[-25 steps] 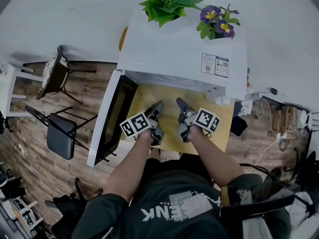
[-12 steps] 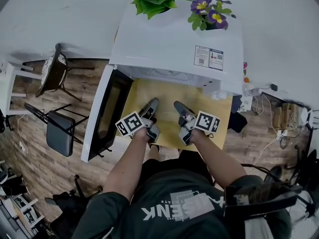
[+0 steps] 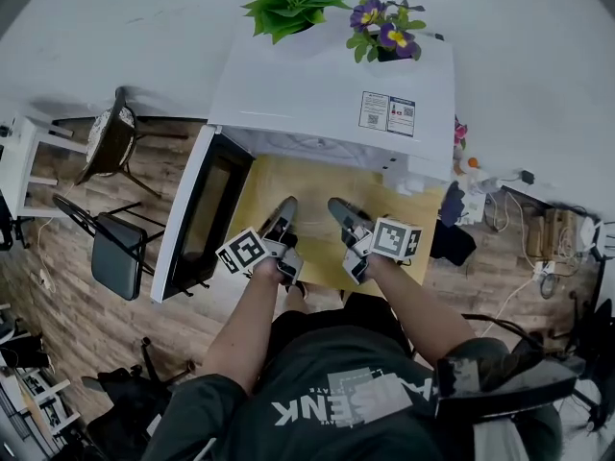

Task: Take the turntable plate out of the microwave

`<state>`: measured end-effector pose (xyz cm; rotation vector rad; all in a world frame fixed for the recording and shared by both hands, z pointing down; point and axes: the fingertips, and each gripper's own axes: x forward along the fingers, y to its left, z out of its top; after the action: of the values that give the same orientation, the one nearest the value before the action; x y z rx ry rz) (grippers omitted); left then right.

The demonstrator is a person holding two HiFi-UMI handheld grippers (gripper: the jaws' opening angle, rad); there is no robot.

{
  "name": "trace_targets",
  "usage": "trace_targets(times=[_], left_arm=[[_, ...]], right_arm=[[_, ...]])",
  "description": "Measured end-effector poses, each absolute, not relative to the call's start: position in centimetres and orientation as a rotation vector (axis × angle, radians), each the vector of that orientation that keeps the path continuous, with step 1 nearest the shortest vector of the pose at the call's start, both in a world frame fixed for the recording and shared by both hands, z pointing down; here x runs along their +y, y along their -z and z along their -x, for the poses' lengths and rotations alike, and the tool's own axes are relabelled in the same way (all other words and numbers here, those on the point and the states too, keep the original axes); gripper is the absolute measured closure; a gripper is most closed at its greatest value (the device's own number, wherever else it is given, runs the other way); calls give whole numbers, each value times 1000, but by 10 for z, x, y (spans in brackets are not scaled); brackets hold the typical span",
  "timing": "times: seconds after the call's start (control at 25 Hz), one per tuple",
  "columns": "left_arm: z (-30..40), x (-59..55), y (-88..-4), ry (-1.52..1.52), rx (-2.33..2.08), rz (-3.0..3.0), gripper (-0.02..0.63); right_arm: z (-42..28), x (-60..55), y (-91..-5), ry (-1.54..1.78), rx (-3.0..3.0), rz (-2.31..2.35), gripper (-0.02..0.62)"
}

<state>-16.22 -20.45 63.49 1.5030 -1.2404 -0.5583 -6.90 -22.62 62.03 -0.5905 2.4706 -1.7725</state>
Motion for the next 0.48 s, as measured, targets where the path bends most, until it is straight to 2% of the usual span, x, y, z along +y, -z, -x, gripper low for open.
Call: trace_targets(times=[0.2,0.36,0.48], left_arm=[[156,-197,-623,575,-1264,-1521,512],[164,-182,-614,474,-1385,-1555,512],[154,-176,-603,567,-1356,-1537,512]], right_arm=[[64,-223,-610,1731,2518,539,508],[64,-216,-594,1700,2569,456,505],[63,-211,-586,1703,2592,407,505]])
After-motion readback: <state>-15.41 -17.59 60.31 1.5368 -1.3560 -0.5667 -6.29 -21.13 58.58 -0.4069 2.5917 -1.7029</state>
